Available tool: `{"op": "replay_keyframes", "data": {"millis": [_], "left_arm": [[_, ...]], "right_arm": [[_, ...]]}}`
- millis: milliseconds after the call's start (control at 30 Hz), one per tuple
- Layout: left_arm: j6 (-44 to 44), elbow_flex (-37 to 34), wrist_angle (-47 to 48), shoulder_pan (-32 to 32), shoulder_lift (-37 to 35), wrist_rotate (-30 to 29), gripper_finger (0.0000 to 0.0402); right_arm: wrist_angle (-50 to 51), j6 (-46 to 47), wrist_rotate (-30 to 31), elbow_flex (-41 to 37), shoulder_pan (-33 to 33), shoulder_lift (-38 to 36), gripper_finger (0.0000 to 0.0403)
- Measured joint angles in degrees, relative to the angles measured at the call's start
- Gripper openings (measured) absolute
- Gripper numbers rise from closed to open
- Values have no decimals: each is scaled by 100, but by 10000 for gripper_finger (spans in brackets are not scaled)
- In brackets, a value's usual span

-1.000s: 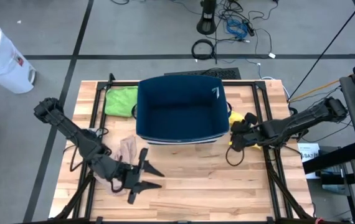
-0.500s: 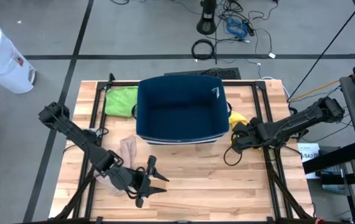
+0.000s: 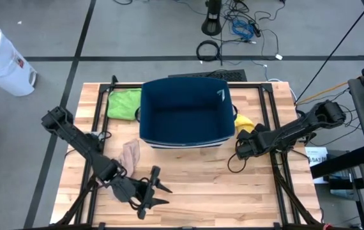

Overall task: Fold towel
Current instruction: Fold the yellow towel

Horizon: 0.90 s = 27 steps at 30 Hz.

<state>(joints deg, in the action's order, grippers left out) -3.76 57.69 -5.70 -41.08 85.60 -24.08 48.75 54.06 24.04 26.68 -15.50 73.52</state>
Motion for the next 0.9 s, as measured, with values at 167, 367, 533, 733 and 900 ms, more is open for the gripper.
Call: {"op": "replay_keyframes", "data": {"millis": [167, 367, 533, 733, 900], "left_arm": [[87, 2, -3, 0, 0, 0, 179], [254, 2, -37, 7, -2, -2, 179], [373, 2, -35, 121, 20, -4, 179], [417, 6, -264, 341, 307, 34, 179], [253, 6, -913, 630, 911, 475, 179]], "right_arm": [[-223, -314, -307, -6, -73, -260, 26], [-339, -471, -465, 408, -393, -756, 4], [-378, -688, -721, 934, -697, -1192, 2], [-738, -906, -1111, 1325, -1104, -1583, 1], [-1406, -1002, -1090, 1418, -1371, -1796, 1]]}}
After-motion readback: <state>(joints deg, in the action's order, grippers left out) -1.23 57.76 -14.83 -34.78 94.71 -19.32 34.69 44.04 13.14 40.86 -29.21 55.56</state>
